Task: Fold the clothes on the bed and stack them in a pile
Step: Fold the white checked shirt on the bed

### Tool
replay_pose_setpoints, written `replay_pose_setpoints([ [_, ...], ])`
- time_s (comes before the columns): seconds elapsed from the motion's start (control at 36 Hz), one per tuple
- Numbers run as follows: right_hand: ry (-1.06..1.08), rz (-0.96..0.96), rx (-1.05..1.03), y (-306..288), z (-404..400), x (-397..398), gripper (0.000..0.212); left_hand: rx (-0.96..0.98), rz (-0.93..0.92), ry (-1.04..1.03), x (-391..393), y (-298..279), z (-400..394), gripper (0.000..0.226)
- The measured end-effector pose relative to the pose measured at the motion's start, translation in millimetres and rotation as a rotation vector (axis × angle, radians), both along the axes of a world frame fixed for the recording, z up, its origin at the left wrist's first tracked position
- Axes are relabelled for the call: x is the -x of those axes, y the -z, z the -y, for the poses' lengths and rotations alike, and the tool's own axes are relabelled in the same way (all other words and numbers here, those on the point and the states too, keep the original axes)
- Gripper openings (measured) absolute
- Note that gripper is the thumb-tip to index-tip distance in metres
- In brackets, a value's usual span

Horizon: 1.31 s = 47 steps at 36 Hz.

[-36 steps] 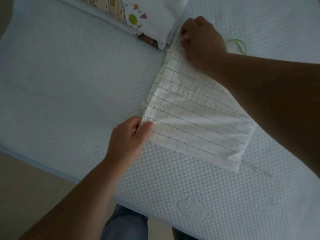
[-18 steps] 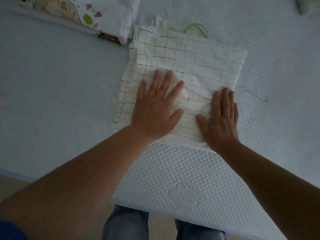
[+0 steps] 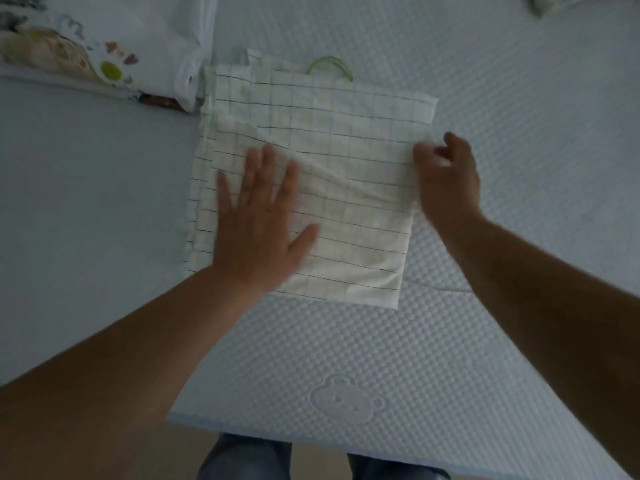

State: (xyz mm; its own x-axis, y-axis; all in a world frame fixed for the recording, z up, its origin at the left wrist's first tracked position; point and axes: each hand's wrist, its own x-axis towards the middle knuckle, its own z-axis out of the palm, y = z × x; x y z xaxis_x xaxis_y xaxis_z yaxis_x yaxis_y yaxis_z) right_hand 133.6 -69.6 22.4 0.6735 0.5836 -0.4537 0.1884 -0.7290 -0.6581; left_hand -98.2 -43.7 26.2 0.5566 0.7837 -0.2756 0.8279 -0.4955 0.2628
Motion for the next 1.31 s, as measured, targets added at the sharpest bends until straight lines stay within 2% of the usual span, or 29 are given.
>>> replay_pose_setpoints([
  [0.14,-0.060,-0.029,0.014,3.2,-43.4,-31.7,0.017,0.073,0.109,0.312,-34.2,1.0,41.1,0.074],
  [0.19,-0.113,-0.010,0.032,4.4,-48.1,-38.2,0.017,0.116,0.069,0.456,-39.7,10.3,53.8,0.073],
  [0.25,-0.116,-0.006,0.036,6.5,-50.9,-42.6,0.021,0.140,0.013,0.516,-40.3,21.5,58.3,0.070],
  [0.5,-0.102,0.144,0.106,20.4,-64.7,-44.0,0.025,0.061,-0.051,0.557,-36.9,40.1,59.3,0.060],
  [0.64,-0.115,0.224,0.058,22.7,-62.8,-39.7,0.021,0.062,-0.058,0.565,-36.0,39.1,61.0,0.058],
  [0.81,-0.054,0.119,-0.053,14.0,-61.4,-45.2,0.006,0.046,0.047,0.505,-39.0,31.5,64.0,0.063],
  [0.92,-0.124,0.062,-0.042,7.0,-63.8,-54.2,0.012,-0.031,0.178,0.488,-56.8,21.8,75.2,0.066],
  [0.97,-0.150,0.042,-0.036,5.5,-65.3,-56.4,0.012,-0.048,0.214,0.500,-66.4,21.0,79.3,0.052],
  [1.06,-0.178,0.054,-0.021,4.3,-68.3,-58.2,0.013,-0.067,0.290,0.505,-72.9,22.1,77.1,0.012],
  [1.08,-0.189,0.073,-0.013,3.7,-70.5,-58.7,0.011,-0.060,0.314,0.516,-72.4,22.5,76.0,0.006],
  [1.17,-0.195,0.108,0.000,2.2,-80.1,-62.2,0.003,-0.023,0.371,0.589,-67.8,23.8,74.0,0.006],
  [1.31,-0.198,0.155,0.036,6.9,-91.2,-59.4,0.007,0.068,0.472,0.613,-66.8,20.6,74.1,0.005],
])
